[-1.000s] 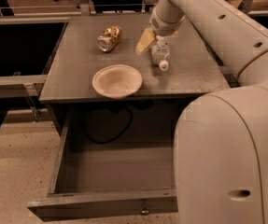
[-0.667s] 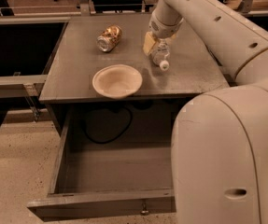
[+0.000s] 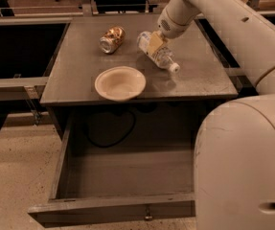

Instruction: Place blue plastic bottle into top drawer

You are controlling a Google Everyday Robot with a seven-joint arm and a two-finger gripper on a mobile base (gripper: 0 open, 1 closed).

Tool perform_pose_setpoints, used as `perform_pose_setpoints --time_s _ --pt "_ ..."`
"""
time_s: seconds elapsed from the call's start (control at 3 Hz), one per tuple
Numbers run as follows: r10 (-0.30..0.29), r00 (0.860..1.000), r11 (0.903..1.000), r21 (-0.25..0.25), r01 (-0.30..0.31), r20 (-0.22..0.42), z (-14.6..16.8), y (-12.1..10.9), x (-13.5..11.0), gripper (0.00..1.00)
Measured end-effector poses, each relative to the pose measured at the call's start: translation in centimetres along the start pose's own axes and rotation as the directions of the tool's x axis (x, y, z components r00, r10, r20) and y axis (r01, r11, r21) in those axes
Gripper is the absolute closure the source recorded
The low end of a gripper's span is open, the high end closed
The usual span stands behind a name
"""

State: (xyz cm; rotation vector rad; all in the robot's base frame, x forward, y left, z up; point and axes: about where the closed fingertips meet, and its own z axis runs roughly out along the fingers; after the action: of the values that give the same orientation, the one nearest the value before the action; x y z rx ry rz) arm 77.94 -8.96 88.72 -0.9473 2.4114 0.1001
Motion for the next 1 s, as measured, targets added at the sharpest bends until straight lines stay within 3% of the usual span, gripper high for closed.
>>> perform_pose_setpoints --time_s 0.33,0.67,1.0 --pt "-0.133 0.983 0.9871 -0.072 0.143 0.124 -5.6 1.3 -1.1 1.00" --pt "-0.279 0.942 0.9493 -0.094 0.300 0.186 -12.1 2.4 0.6 1.00" --pt "-0.423 0.887 0.8874 -0.113 0.447 0.186 -16.8 5.3 3.4 1.00"
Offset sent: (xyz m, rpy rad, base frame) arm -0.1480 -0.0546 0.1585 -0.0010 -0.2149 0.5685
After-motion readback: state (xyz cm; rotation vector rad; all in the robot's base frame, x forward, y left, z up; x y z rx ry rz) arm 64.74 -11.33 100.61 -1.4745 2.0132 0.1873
